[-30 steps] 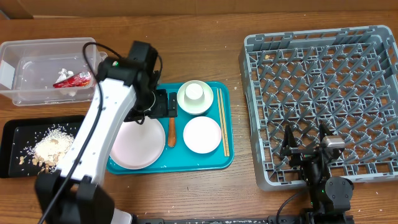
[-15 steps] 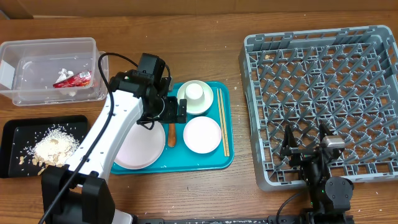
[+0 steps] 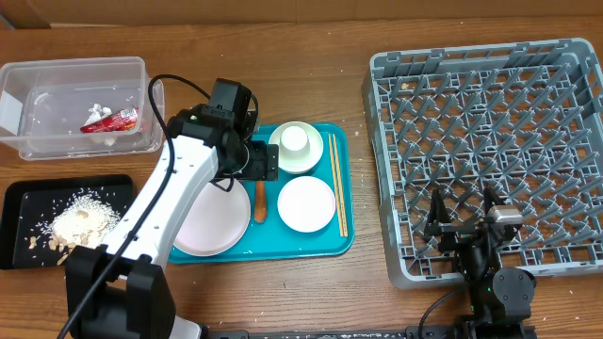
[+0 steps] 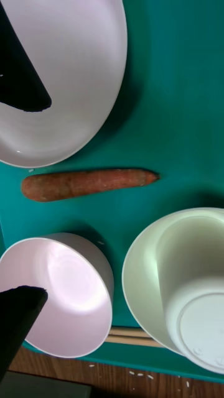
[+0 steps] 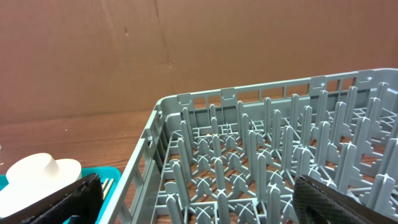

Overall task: Sort waste into correct bins and load items into the dishwasher
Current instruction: 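Move the left gripper over the carrot on the teal tray, then lower the left gripper and grasp the carrot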

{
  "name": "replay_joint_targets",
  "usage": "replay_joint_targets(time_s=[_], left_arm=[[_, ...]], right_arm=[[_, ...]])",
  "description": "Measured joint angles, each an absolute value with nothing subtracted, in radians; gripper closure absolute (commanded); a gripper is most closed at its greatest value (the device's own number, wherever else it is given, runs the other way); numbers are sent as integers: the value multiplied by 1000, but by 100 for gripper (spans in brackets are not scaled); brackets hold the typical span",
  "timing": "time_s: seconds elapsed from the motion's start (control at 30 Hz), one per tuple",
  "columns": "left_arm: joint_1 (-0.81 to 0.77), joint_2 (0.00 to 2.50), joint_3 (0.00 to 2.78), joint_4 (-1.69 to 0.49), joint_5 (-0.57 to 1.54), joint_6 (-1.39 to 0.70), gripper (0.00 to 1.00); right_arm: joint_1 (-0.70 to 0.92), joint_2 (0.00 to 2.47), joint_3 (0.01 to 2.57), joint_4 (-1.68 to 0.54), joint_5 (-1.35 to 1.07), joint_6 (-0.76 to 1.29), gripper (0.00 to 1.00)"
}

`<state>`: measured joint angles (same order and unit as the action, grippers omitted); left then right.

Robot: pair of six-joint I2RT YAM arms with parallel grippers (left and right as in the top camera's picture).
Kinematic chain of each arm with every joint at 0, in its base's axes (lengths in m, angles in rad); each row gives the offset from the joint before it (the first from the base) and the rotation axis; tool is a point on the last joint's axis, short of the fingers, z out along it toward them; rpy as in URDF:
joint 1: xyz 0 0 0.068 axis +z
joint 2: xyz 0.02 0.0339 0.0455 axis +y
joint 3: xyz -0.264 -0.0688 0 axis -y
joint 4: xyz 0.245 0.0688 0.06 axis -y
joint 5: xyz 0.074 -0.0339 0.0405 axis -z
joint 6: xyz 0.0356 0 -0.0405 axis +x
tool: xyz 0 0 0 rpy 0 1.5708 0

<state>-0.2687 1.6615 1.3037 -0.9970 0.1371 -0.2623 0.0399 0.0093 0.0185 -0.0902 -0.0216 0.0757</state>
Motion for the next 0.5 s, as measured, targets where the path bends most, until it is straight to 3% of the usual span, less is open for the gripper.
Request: replay_joint_targets(time_s=[0.5], left_arm=[[-269, 1769, 1301, -978, 138, -286, 11]], right_arm=[[40, 9, 19, -90, -22, 75, 0]])
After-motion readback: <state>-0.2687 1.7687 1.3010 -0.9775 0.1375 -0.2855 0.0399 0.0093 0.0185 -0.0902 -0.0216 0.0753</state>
